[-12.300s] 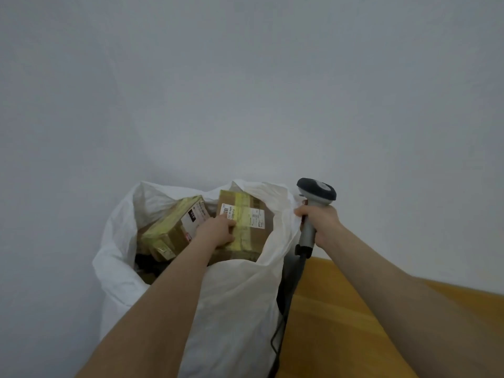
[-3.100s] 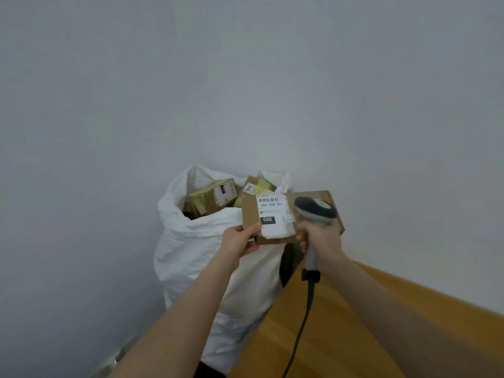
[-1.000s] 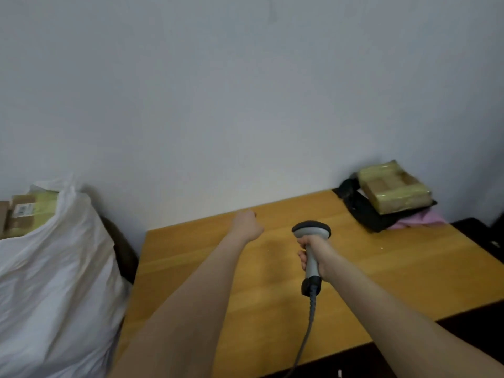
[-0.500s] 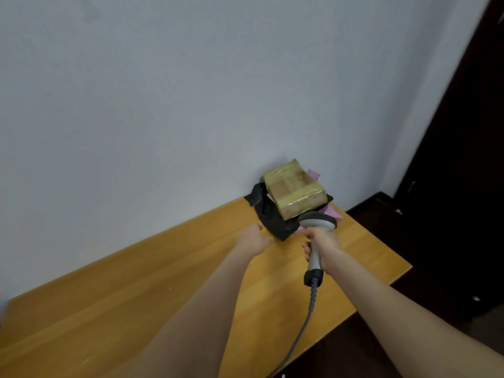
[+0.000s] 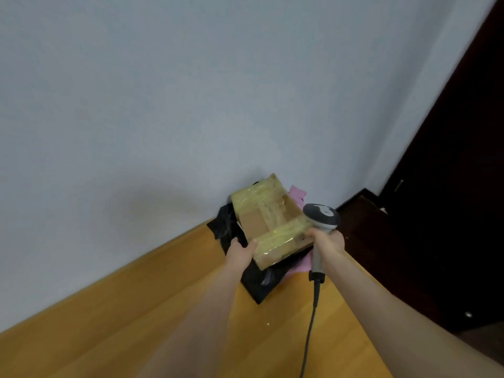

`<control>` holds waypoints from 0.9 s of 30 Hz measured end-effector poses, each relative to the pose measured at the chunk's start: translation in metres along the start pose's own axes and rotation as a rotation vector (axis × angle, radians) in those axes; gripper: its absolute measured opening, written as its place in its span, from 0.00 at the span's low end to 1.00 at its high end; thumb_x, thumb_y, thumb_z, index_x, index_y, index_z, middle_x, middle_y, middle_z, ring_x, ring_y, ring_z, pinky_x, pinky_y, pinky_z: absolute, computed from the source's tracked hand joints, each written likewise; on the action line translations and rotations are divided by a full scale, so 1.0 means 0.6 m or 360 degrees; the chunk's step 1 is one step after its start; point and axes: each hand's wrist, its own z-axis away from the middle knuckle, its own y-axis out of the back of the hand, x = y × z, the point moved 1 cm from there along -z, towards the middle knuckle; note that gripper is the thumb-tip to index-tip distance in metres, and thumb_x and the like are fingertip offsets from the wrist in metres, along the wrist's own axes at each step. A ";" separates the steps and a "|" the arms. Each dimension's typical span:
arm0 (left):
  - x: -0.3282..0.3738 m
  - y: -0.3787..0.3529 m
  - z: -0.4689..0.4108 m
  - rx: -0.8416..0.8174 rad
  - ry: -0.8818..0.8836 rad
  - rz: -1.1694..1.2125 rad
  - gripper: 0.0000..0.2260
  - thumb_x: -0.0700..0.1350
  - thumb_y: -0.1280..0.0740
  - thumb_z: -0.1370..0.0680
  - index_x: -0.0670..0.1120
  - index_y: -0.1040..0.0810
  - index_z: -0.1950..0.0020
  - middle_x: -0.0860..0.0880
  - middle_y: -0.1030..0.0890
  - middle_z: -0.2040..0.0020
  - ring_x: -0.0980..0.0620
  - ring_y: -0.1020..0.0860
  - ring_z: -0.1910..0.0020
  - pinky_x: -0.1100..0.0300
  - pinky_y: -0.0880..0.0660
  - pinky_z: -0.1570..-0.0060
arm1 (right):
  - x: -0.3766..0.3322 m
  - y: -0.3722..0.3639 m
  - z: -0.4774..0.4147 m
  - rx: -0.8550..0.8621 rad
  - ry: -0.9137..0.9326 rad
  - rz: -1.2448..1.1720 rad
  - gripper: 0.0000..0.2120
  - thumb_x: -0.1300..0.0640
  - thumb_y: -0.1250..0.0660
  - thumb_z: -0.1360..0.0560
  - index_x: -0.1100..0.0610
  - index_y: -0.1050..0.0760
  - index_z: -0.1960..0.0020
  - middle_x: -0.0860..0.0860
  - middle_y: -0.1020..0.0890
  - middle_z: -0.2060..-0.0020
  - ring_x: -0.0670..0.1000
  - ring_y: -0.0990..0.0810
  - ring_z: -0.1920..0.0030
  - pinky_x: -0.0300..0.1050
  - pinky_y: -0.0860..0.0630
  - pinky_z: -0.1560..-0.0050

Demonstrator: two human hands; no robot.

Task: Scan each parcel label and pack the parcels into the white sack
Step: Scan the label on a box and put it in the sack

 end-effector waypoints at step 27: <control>-0.190 0.196 0.029 0.0311 0.0575 0.0467 0.29 0.50 0.36 0.20 0.41 0.43 0.23 0.41 0.32 0.30 0.41 0.30 0.34 0.48 0.28 0.38 | 0.079 -0.189 0.024 -0.0805 -0.0498 0.0005 0.10 0.58 0.27 0.27 0.61 0.23 0.50 0.57 0.23 0.56 0.57 0.23 0.55 0.53 0.21 0.56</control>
